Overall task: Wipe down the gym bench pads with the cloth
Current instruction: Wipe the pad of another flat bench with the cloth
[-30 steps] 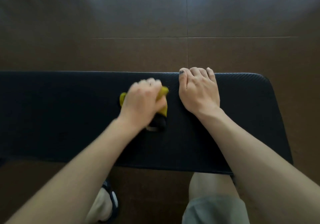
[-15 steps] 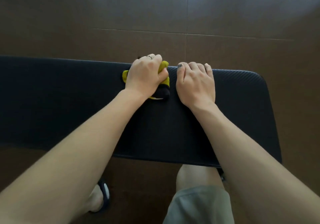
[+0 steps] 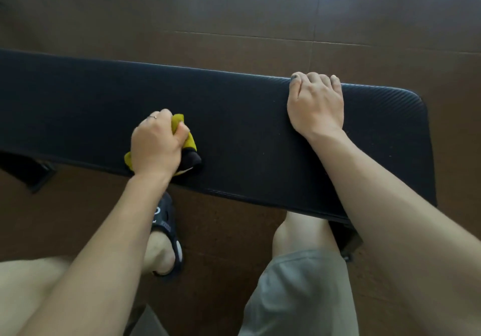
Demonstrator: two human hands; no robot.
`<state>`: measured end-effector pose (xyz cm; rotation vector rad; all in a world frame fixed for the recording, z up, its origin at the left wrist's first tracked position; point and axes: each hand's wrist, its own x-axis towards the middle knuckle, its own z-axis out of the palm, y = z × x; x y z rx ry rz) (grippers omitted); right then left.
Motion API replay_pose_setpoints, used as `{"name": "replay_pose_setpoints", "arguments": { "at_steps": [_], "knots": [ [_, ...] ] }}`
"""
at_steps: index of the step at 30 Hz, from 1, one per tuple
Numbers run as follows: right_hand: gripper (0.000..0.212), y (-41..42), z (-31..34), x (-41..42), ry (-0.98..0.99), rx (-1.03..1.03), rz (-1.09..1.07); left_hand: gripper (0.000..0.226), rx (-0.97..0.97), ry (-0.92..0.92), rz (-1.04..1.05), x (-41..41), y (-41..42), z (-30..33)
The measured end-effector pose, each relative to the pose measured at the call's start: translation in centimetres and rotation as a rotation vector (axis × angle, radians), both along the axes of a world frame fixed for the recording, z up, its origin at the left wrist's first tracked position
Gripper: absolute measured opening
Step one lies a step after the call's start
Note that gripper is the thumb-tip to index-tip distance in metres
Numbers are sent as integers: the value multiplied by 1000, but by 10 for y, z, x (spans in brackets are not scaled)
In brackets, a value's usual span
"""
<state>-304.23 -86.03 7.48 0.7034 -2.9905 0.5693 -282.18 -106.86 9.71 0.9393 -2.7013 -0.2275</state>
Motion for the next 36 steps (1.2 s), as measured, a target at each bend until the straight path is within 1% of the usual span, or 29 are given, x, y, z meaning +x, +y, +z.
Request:
{"name": "replay_pose_setpoints", "arguments": {
  "at_steps": [1,2,3,6,8,10,11,12,13,16,17,18,19,20,23,25,27,28,29,30,31,33,36],
  "knots": [
    [55,0,1,0,4,3,-4,26,-14,-9,1,-8,11,2],
    [56,-1,1,0,7,5,-10,23,-29,-17,-41,-15,28,3],
    [55,-1,0,1,7,6,-13,22,-39,-20,-113,-23,49,3],
    [55,0,0,1,-4,-2,-1,27,-54,-3,-363,-48,124,2],
    [55,0,1,-1,-8,-13,-3,24,-43,23,-526,-60,156,1],
    [54,2,2,-1,-20,-18,3,22,20,56,-653,-57,146,0],
    [53,3,3,-1,-27,-22,11,22,24,54,-664,-50,126,0],
    [52,3,3,-1,-29,-32,16,23,4,36,-625,-39,99,1],
    [52,3,4,-1,-25,-41,16,24,-24,17,-532,-29,63,1],
    [52,2,2,-1,0,-37,-13,34,20,-38,-121,7,-40,10],
    [52,0,2,-1,16,-20,-26,36,25,-27,-22,12,-56,11],
    [53,-3,1,0,35,4,-37,35,12,-21,21,10,-58,8],
    [54,-5,1,2,46,25,-44,32,4,-25,15,0,-46,5],
    [54,-7,2,3,44,37,-45,29,-11,-33,-39,-12,-26,3],
    [54,-7,3,2,1,7,-35,29,-9,-9,-316,-56,62,1],
    [52,-3,6,-1,-44,-24,-21,29,-7,19,-503,-70,122,3],
    [50,2,10,-3,-95,-48,-1,28,42,21,-691,-68,148,5],
    [49,4,12,-5,-131,-57,19,29,46,20,-745,-67,141,4],
    [49,8,15,-6,-168,-61,45,31,26,14,-742,-69,124,3],
    [50,13,18,-8,-194,-54,66,34,6,8,-693,-74,102,1],
    [51,19,19,-10,-204,-35,75,36,-16,7,-601,-83,78,0],
    [52,33,17,-13,-174,8,52,32,-16,-18,-416,-103,43,0],
    [50,41,11,-13,-75,26,14,24,-20,6,-322,-134,43,-5]
  ]
}}
